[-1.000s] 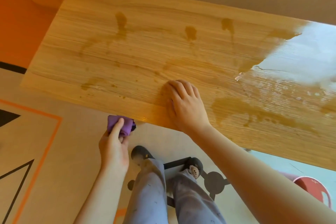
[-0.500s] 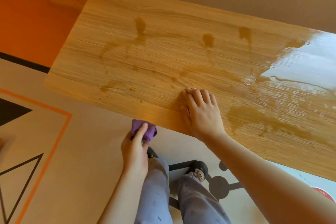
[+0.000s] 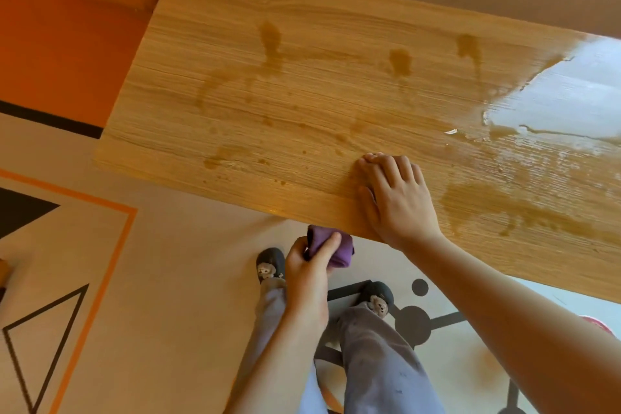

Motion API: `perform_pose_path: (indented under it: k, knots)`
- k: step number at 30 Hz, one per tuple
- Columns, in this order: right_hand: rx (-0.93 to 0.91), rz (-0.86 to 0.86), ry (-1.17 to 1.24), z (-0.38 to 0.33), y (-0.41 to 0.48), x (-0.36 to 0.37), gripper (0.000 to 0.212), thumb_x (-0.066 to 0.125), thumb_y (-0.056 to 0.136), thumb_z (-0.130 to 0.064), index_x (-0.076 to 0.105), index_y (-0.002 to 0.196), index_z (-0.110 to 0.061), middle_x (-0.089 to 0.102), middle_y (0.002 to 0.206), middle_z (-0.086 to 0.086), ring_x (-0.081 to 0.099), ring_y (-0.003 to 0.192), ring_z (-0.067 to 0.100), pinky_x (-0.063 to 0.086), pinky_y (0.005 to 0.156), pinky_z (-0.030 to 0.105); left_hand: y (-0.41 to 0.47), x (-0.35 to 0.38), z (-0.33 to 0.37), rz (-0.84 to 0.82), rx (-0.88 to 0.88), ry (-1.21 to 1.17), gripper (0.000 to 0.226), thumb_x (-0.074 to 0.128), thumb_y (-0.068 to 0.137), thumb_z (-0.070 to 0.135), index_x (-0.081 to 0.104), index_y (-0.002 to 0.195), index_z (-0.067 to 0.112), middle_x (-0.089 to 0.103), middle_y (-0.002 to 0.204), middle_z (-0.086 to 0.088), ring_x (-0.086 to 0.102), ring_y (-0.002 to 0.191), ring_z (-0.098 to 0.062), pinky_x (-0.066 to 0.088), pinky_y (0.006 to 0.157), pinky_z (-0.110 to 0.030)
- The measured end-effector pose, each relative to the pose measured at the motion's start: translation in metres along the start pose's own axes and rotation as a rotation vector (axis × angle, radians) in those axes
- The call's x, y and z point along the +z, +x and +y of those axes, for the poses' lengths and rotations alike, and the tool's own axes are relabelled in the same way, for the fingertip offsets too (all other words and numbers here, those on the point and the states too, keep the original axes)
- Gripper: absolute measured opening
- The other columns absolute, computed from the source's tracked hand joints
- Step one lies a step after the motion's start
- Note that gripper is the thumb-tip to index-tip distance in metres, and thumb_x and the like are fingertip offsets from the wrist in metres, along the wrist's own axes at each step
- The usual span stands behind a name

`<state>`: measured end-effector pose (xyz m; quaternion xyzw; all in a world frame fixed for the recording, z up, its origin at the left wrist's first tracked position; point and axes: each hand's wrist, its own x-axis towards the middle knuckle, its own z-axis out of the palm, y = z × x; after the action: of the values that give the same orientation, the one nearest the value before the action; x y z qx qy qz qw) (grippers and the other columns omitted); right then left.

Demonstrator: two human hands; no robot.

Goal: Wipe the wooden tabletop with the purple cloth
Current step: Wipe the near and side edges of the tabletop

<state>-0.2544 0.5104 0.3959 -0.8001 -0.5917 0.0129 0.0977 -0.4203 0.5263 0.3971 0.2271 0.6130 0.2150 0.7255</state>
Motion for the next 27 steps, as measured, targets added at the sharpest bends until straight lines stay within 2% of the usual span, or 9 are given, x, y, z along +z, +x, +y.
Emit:
perform_pose_path:
  k: [4, 6, 9, 11, 16, 20, 22, 25, 27]
  knots:
    - [0.009, -0.014, -0.001, -0.003, -0.001, -0.001, 0.041, 0.039, 0.096, -0.031, 0.054, 0.126, -0.008, 0.056, 0.124, 0.01, 0.043, 0.115, 0.027, 0.033, 0.095, 0.039, 0.026, -0.046, 0.054, 0.108, 0.026, -0.151, 0.012, 0.065, 0.086, 0.006, 0.061, 0.097, 0.009, 0.066, 0.094, -0.007, 0.065, 0.087, -0.014, 0.051, 0.077, -0.024]
    - [0.016, -0.022, -0.002, -0.006, 0.0, -0.001, 0.041, 0.04, 0.096, -0.031, 0.053, 0.126, -0.008, 0.055, 0.125, 0.01, 0.043, 0.115, 0.027, 0.034, 0.095, 0.039, 0.049, -0.08, 0.086, 0.211, 0.066, -0.211, 0.011, 0.065, 0.087, 0.01, 0.06, 0.097, 0.013, 0.064, 0.097, -0.004, 0.063, 0.087, -0.011, 0.049, 0.072, -0.02]
    - [0.031, -0.032, -0.015, -0.007, -0.001, -0.001, 0.042, 0.039, 0.096, -0.031, 0.052, 0.127, -0.007, 0.055, 0.125, 0.011, 0.044, 0.116, 0.029, 0.034, 0.096, 0.04, 0.073, -0.11, 0.118, 0.283, 0.127, -0.232, 0.015, 0.067, 0.087, 0.016, 0.059, 0.1, 0.019, 0.063, 0.099, 0.001, 0.061, 0.09, -0.007, 0.046, 0.078, -0.022]
    - [0.033, -0.034, -0.024, -0.007, -0.001, -0.001, 0.042, 0.039, 0.096, -0.031, 0.053, 0.127, -0.007, 0.055, 0.125, 0.011, 0.046, 0.116, 0.03, 0.034, 0.096, 0.04, 0.073, -0.111, 0.121, 0.288, 0.125, -0.232, 0.012, 0.066, 0.088, 0.017, 0.059, 0.097, 0.019, 0.062, 0.099, 0.001, 0.061, 0.093, -0.009, 0.046, 0.079, -0.022]
    - [0.034, -0.043, -0.037, -0.008, -0.002, -0.003, 0.042, 0.04, 0.095, -0.03, 0.052, 0.128, -0.006, 0.056, 0.125, 0.012, 0.044, 0.117, 0.029, 0.033, 0.096, 0.04, 0.043, -0.079, 0.095, 0.168, 0.03, -0.125, 0.008, 0.065, 0.087, 0.007, 0.06, 0.092, 0.011, 0.065, 0.091, -0.005, 0.065, 0.08, -0.011, 0.052, 0.066, -0.019]
    - [0.032, -0.047, -0.034, -0.009, -0.001, -0.004, 0.043, 0.039, 0.095, -0.03, 0.052, 0.128, -0.005, 0.056, 0.125, 0.013, 0.044, 0.117, 0.03, 0.034, 0.097, 0.041, 0.041, -0.084, 0.103, 0.127, 0.025, -0.039, 0.007, 0.064, 0.087, 0.004, 0.061, 0.092, 0.007, 0.065, 0.094, -0.008, 0.064, 0.085, -0.014, 0.05, 0.068, -0.023]
    - [0.036, -0.033, -0.026, -0.009, -0.002, -0.002, 0.043, 0.039, 0.095, -0.03, 0.054, 0.127, -0.005, 0.056, 0.124, 0.013, 0.043, 0.118, 0.029, 0.034, 0.097, 0.041, 0.052, -0.102, 0.122, 0.197, 0.052, -0.077, 0.008, 0.066, 0.086, 0.006, 0.061, 0.092, 0.009, 0.065, 0.098, -0.007, 0.064, 0.089, -0.013, 0.05, 0.071, -0.023]
    - [0.036, -0.016, -0.02, -0.01, 0.0, -0.003, 0.045, 0.039, 0.094, -0.031, 0.055, 0.126, -0.004, 0.057, 0.123, 0.014, 0.043, 0.117, 0.029, 0.033, 0.096, 0.04, 0.074, -0.137, 0.165, 0.321, 0.141, -0.11, 0.013, 0.071, 0.085, 0.01, 0.062, 0.093, 0.015, 0.065, 0.104, -0.002, 0.063, 0.098, -0.013, 0.049, 0.087, -0.028]
    - [0.032, -0.017, -0.013, -0.01, 0.001, -0.003, 0.045, 0.039, 0.093, -0.031, 0.055, 0.125, -0.004, 0.057, 0.123, 0.015, 0.043, 0.117, 0.029, 0.033, 0.096, 0.04, 0.086, -0.156, 0.187, 0.396, 0.193, -0.11, 0.015, 0.072, 0.084, 0.012, 0.062, 0.092, 0.019, 0.065, 0.102, 0.002, 0.062, 0.102, -0.013, 0.047, 0.092, -0.029]
